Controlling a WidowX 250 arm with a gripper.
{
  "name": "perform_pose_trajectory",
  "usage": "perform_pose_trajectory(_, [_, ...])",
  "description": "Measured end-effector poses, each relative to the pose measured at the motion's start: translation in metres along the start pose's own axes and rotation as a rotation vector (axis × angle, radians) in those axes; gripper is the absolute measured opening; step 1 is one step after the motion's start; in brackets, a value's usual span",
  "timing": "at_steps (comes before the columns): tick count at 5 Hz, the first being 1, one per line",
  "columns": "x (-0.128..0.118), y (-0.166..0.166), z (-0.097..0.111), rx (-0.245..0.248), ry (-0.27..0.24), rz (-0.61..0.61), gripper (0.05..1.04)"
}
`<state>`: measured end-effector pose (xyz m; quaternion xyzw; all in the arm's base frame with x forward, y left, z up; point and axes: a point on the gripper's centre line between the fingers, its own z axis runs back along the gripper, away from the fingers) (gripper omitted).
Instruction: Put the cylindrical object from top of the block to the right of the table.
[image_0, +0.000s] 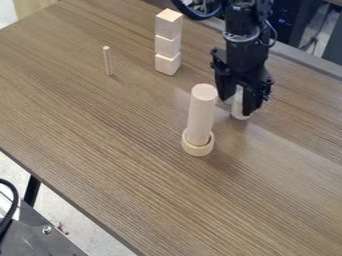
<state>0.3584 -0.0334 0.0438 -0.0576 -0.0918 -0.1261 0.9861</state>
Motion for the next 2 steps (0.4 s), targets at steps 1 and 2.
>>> perform_pose_trajectory(1, [-0.004,0.002,0.001,0.012,0.025,-0.008,1.009])
perform_pose_trajectory(2, [-0.001,0.006,0.029,0.064,-0.007,0.0,1.0])
